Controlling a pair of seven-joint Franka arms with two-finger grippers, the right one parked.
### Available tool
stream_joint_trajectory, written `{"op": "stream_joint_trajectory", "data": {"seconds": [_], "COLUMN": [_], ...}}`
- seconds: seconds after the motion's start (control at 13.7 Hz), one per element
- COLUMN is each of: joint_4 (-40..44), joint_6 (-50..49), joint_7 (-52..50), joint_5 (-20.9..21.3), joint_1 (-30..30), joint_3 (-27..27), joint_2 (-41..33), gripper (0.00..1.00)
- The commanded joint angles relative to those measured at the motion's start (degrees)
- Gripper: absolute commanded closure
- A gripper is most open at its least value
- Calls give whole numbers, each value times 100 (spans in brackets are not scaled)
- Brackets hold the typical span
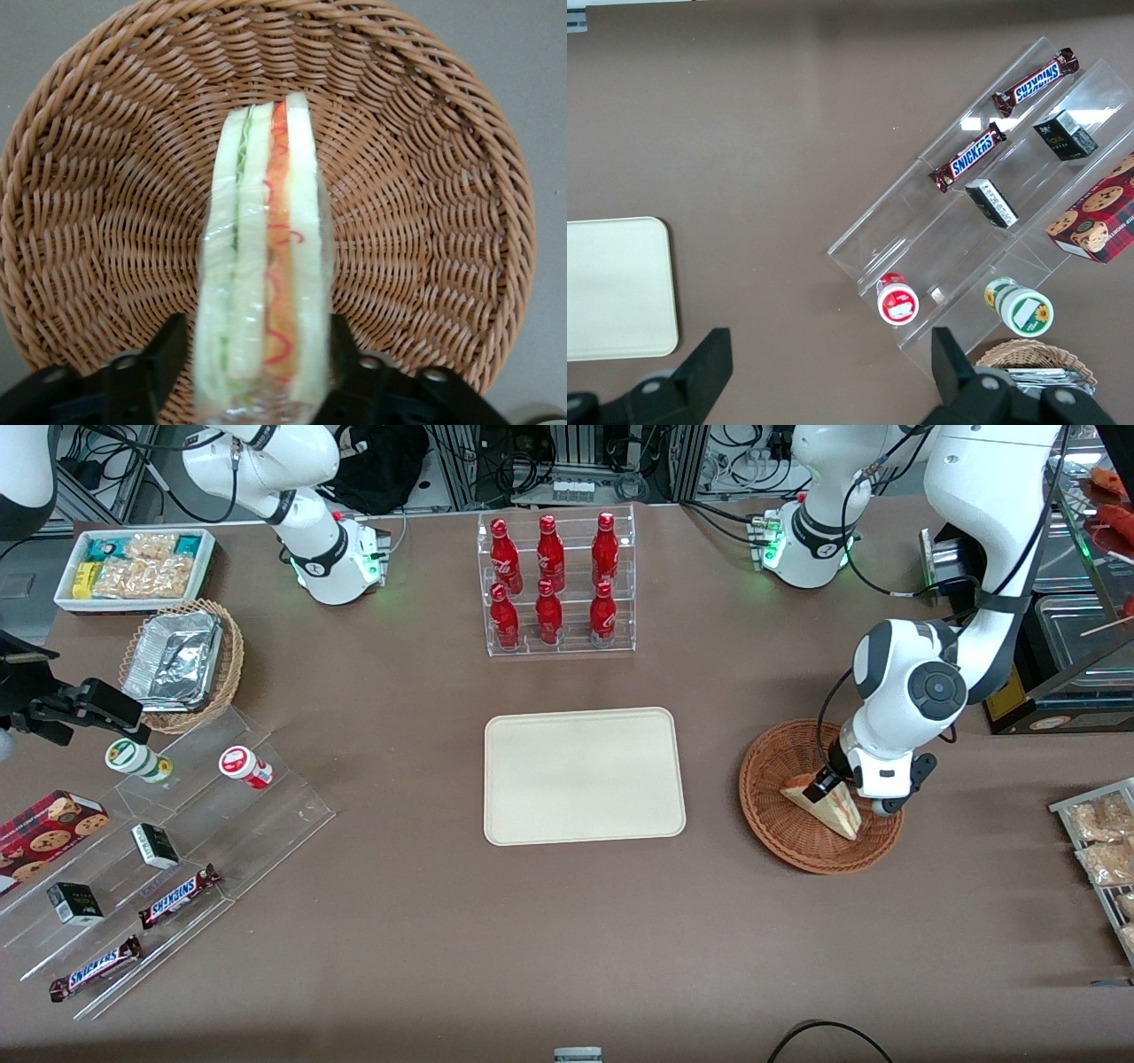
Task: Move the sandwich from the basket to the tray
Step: 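Lower the open left gripper around the wrapped sandwich in the basket, then close the left gripper on the sandwich and lift it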
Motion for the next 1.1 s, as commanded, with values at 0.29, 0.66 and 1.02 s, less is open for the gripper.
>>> {"op": "stream_joint_trajectory", "data": {"seconds": [0.29, 0.66, 1.02], "joint_4": [954, 2396, 2635], "joint_6": [-1249, -3247, -3345], "joint_7": [-109, -144, -276], "joint_5": [39, 83, 670], "joint_1": [-16, -936, -2246], "joint_3": [-8, -105, -105], "joint_2": [-147, -165, 141], "gripper": [96, 95, 93]}}
